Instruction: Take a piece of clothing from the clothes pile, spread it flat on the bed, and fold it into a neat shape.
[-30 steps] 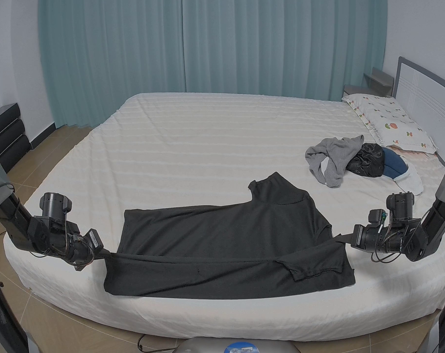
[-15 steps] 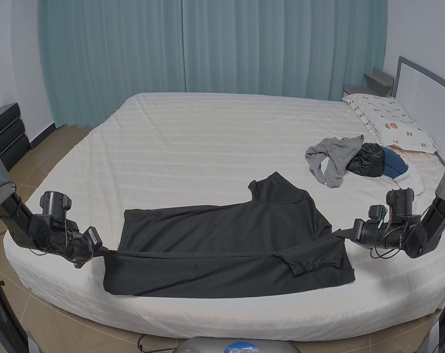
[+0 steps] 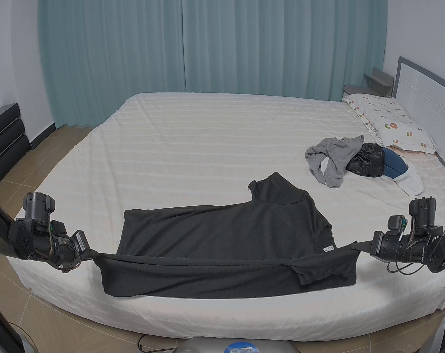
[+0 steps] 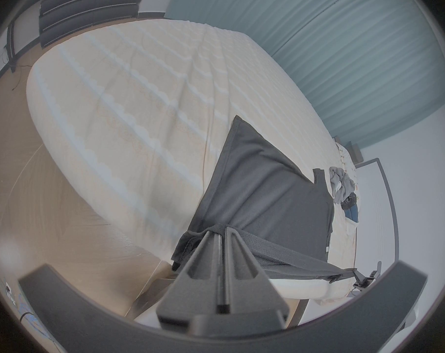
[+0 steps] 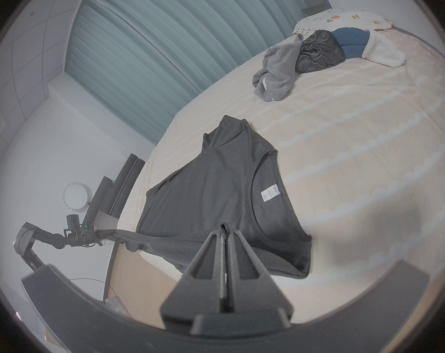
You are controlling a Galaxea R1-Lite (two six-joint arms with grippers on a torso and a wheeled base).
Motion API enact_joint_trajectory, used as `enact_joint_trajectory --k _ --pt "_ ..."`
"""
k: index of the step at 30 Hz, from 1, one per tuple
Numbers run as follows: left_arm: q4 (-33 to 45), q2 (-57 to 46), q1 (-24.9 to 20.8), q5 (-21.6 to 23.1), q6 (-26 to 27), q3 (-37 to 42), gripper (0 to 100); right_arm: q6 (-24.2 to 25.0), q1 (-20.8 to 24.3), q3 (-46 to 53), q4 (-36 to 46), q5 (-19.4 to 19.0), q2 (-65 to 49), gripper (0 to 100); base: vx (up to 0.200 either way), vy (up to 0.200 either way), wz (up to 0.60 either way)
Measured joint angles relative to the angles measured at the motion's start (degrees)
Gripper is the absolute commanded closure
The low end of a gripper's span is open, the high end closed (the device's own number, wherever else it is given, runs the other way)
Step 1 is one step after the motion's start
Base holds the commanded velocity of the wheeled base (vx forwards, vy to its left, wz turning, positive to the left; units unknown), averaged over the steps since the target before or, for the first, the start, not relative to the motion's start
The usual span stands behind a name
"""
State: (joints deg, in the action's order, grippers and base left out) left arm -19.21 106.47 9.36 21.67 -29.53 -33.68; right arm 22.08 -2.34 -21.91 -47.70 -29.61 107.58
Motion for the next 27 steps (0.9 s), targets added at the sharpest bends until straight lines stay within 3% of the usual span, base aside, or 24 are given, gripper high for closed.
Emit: enact_joint_trajectory --k 10,27 --pt "8.08 -6.23 0.11 0.00 6.24 2.76 100 -2.93 -0.82 6.08 0.02 -0.16 -5.07 100 0.000 0.000 0.00" --pt "9.58 -15.18 -0.99 0.02 6.62 3.80 100 -4.89 -1.73 8.52 -0.49 -0.33 -5.11 100 0.000 0.000 0.00"
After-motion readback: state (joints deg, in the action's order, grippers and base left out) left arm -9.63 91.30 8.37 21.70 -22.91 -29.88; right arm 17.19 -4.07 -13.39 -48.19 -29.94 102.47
